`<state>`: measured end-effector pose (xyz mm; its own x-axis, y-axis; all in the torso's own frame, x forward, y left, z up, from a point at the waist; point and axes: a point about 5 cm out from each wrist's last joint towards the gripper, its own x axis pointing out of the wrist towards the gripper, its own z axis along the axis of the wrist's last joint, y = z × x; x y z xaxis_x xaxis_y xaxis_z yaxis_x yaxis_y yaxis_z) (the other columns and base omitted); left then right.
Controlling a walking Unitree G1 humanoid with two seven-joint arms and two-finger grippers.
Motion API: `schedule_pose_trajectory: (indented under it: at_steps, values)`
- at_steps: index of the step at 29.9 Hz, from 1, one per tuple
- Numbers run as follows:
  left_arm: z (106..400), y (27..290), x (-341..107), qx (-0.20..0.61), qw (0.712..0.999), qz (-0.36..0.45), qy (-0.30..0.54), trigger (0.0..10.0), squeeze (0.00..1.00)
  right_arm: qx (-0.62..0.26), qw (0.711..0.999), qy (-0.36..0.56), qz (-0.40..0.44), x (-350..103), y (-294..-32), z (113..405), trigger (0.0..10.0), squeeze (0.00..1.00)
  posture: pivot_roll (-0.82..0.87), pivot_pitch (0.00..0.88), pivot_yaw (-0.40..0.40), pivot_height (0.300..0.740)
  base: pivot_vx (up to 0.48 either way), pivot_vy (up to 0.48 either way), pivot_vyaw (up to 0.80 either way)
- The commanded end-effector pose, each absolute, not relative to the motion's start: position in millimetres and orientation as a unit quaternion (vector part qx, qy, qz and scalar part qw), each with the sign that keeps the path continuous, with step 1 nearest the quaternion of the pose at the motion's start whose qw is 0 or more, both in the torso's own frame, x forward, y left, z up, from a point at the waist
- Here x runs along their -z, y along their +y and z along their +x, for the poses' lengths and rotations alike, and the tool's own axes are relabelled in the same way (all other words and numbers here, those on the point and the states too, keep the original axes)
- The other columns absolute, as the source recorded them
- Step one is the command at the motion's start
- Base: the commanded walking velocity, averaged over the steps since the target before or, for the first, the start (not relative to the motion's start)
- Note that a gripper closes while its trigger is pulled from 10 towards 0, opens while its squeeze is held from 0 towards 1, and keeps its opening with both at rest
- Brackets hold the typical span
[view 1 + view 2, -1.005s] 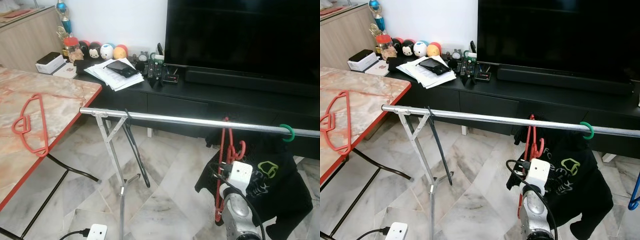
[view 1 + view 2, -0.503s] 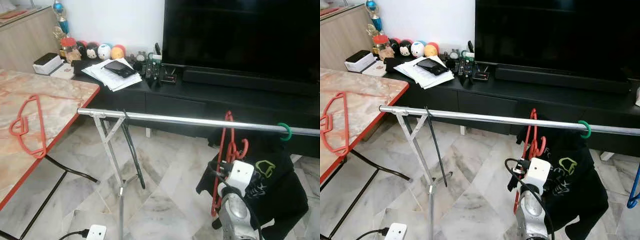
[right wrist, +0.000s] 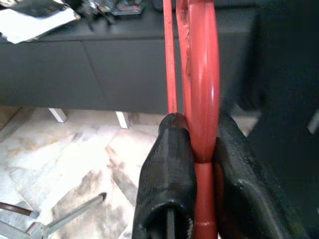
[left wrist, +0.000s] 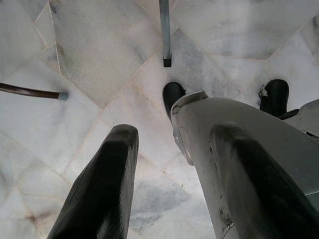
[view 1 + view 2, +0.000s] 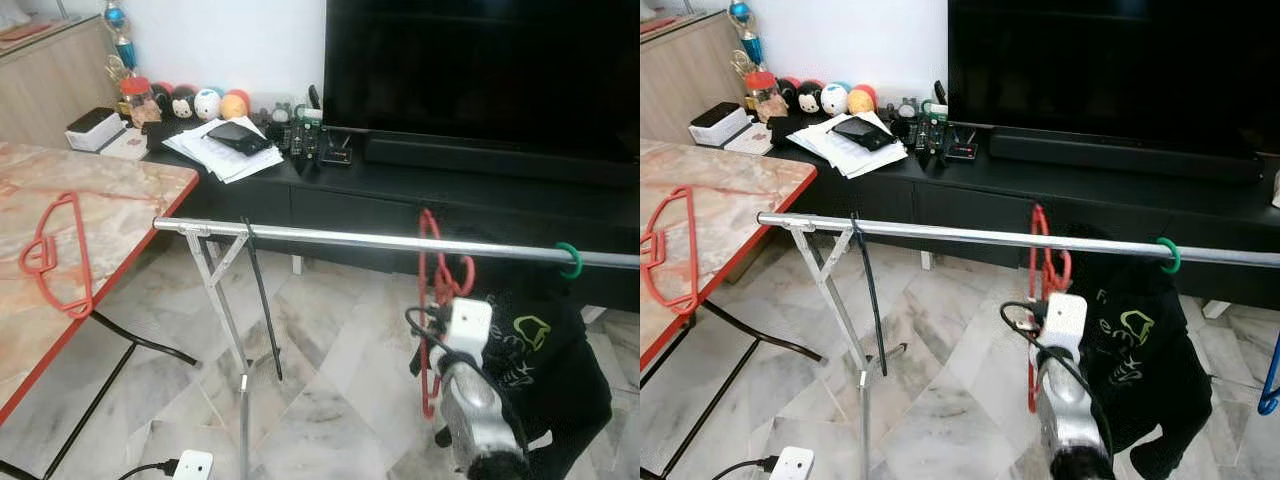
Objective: Hang hanger
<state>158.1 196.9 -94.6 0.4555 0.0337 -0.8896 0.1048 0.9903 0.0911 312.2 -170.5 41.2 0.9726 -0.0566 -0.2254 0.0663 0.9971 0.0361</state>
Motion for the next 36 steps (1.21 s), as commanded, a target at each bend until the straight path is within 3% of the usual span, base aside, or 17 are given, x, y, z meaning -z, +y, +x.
schedule_pose_trajectory:
  at_steps: [1,23,36]
  values:
    - [150.2,198.4,97.8,0.028,0.839,0.072,0.538,10.0,0.0,0.029,0.992,0.118,0.02,-42.4,-172.6,315.6,10.0,0.0,-0.02,0.0,-0.01,0.74,0.0,0.0,0.0]
    - [150.0,196.4,98.2,0.027,0.839,0.066,0.54,10.0,0.0,0.037,0.987,0.156,0.004,-77.4,-185.3,359.3,10.0,0.0,-0.01,0.0,-0.018,0.74,0.0,0.0,0.0]
    - [149.3,194.3,98.7,0.03,0.837,0.059,0.542,10.0,0.0,0.039,0.965,0.261,-0.002,-57.1,-188.3,351.1,10.0,0.0,-0.01,0.0,-0.028,0.74,0.0,0.0,0.0]
